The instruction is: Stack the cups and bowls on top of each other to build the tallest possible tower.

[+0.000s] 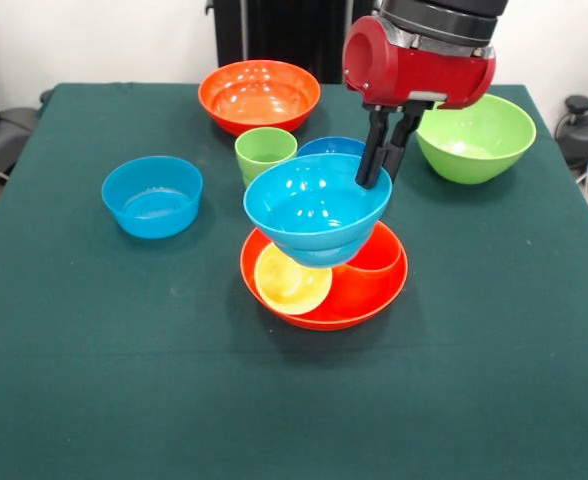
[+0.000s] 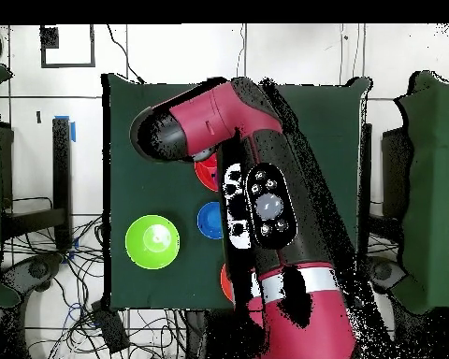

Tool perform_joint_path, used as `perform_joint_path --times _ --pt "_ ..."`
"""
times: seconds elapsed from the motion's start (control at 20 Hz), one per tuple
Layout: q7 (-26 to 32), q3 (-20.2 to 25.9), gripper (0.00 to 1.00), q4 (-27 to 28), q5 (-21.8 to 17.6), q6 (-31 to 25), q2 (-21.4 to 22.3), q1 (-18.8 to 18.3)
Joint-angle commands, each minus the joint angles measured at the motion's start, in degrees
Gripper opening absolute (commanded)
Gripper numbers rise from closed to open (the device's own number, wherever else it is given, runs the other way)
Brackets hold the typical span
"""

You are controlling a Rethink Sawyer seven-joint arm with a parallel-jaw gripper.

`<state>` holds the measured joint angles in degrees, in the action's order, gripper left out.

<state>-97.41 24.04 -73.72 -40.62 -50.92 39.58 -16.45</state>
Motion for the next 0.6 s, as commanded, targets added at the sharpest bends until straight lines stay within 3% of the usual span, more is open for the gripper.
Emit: perform_joint_path --times 0.05,0.6 --pt "3.2 0.1 0.0 -1.2 -1.5 0.7 -1.8 1.5" --pt "2.4 0.0 0.0 -1.6 -2.0 2.6 -2.1 1.5"
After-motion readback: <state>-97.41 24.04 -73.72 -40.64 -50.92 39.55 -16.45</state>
